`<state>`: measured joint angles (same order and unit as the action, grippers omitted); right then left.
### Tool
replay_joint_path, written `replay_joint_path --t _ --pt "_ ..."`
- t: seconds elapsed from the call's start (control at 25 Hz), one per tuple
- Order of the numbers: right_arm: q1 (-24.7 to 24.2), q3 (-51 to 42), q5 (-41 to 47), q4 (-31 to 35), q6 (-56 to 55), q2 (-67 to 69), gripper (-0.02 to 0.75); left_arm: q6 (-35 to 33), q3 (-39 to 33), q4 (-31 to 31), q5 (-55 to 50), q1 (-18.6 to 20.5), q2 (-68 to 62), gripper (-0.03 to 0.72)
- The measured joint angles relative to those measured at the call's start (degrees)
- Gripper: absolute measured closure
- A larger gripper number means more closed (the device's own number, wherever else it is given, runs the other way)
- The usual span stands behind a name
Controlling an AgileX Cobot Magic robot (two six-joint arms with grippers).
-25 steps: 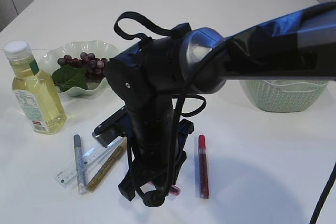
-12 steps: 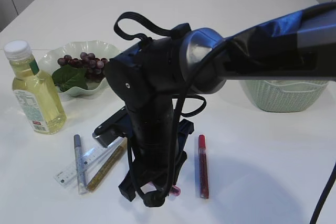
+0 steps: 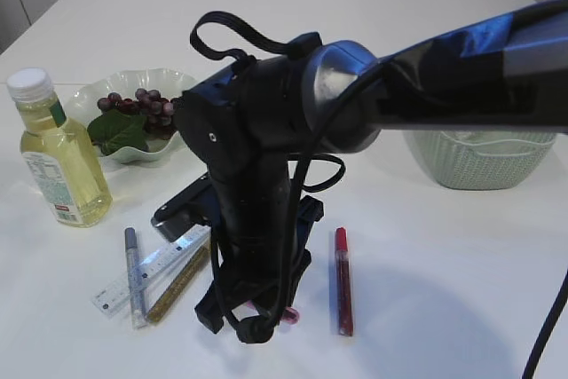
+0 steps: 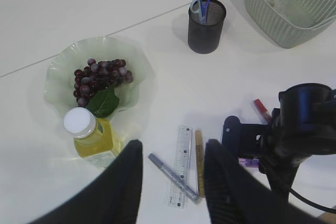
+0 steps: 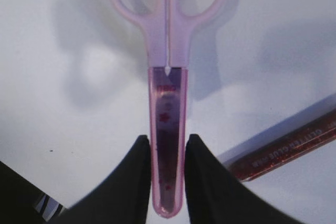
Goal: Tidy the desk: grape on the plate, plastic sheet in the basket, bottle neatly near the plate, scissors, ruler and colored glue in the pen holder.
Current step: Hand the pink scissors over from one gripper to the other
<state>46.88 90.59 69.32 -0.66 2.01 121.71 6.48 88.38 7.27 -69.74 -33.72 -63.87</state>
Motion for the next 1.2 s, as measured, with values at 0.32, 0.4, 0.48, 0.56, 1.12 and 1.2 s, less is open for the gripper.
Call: replay_joint_path --t 0.32,0.4,0.48,0.56,1.12,1.2 --pt "0.0 1.26 0.0 0.0 0.0 0.0 0.551 0.0 0.0 0.0 0.0 0.0 0.0 0.398" --pt "0.0 1.26 0.0 0.0 0.0 0.0 0.551 0.0 0.0 0.0 0.0 0.0 0.0 0.398" --pt "0.0 1.26 0.0 0.0 0.0 0.0 0.551 0.0 0.0 0.0 0.0 0.0 0.0 0.398" --pt "0.0 1.26 0.0 0.0 0.0 0.0 0.551 0.0 0.0 0.0 0.0 0.0 0.0 0.398" --pt "0.0 1.26 0.0 0.0 0.0 2.95 0.551 0.0 0.0 0.0 0.0 0.0 0.0 0.398" --pt "0.0 1.26 0.0 0.0 0.0 3.85 0.551 0.0 0.0 0.0 0.0 0.0 0.0 0.398"
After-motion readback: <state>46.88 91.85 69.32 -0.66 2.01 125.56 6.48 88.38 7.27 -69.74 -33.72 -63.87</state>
